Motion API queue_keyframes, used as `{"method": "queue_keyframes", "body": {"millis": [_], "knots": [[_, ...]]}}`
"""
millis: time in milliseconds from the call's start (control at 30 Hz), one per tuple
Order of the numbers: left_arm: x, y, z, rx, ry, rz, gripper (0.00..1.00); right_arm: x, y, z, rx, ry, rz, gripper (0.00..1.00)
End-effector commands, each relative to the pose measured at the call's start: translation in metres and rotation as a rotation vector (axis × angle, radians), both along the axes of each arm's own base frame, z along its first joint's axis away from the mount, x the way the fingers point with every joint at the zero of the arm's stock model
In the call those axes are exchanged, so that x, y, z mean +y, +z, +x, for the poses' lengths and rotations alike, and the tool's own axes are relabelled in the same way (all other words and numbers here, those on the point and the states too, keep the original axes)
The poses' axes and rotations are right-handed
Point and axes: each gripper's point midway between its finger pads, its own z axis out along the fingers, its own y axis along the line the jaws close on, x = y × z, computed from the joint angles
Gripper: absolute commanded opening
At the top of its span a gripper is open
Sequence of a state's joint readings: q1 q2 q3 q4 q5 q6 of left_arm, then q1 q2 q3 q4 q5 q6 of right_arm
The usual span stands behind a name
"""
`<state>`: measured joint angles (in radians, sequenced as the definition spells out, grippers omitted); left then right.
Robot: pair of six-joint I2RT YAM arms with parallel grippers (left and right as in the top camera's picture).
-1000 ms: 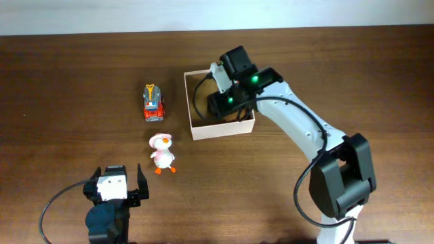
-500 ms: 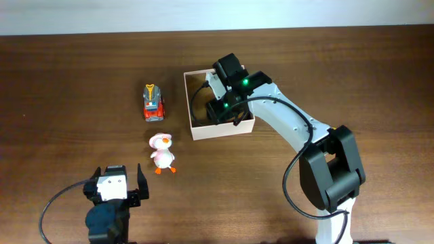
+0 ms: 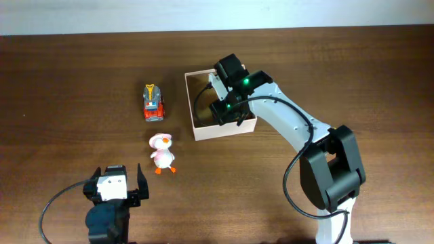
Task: Pack container
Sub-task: 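Raise the right gripper out of the box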
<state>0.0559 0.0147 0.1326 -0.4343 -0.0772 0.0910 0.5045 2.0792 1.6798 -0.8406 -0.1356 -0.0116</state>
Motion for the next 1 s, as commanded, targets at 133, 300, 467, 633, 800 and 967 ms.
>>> {"method": "queue_keyframes", "body": {"millis": [133,300,467,633,800,967], "knots": [[-0.001,-0.001,0.000,0.002,-0.011,0.015,0.99,0.018,0.050,0.025,-0.087,0.018,0.091,0.72],[-0.001,-0.001,0.000,0.002,-0.011,0.015,0.99,0.027,0.094,0.038,-0.157,0.025,0.138,0.80],[-0.001,-0.001,0.000,0.002,-0.011,0.015,0.99,0.006,0.135,0.059,-0.250,-0.045,0.102,0.81],[-0.001,-0.001,0.000,0.002,-0.011,0.015,0.99,-0.055,0.153,0.078,-0.293,-0.233,-0.020,0.81],[-0.001,-0.001,0.000,0.002,-0.011,0.015,0.99,-0.111,0.144,0.078,-0.223,-0.378,-0.081,0.81],[-0.001,-0.001,0.000,0.002,-0.011,0.015,0.99,-0.157,0.137,0.077,-0.164,-0.491,-0.109,0.81]]}}
